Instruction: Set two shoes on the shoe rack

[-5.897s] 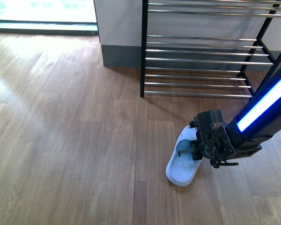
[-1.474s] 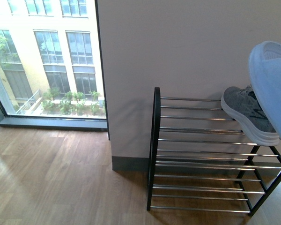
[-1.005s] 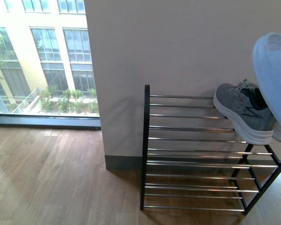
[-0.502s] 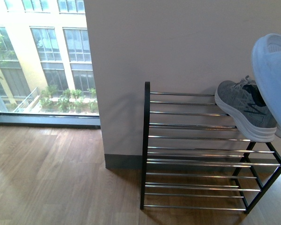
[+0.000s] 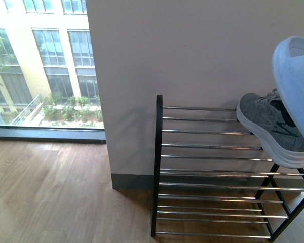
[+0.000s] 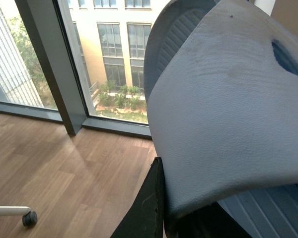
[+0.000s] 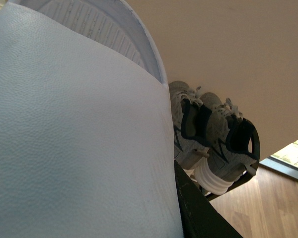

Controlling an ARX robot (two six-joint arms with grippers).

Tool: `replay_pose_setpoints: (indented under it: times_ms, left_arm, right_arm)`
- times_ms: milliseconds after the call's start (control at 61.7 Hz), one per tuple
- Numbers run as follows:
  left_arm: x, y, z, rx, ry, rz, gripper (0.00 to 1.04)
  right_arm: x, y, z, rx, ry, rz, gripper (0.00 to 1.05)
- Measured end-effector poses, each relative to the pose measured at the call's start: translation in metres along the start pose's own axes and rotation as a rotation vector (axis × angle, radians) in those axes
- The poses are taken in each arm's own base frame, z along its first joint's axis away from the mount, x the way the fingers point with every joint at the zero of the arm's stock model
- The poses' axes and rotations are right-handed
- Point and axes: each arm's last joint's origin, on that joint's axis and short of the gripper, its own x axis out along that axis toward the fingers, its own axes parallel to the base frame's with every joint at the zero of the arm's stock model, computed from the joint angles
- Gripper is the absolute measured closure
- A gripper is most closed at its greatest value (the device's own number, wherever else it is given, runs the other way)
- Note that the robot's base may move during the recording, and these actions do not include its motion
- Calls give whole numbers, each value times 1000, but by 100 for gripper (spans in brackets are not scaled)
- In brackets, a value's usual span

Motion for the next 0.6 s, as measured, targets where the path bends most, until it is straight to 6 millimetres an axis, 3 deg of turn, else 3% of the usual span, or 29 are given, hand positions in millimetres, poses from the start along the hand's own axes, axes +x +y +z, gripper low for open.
replay_pose_setpoints:
  times_ms: [211,373,599]
  left_arm:
    - [0,0,0,0,0,0,102]
    - [0,0,0,0,2,0,102]
    - [0,0,0,0,1,0,102]
  right_arm:
    - [0,0,0,1,-2,3,103]
    - [0,0,4,115,-127,107,103]
    - [22,1,23,158,-106,138,103]
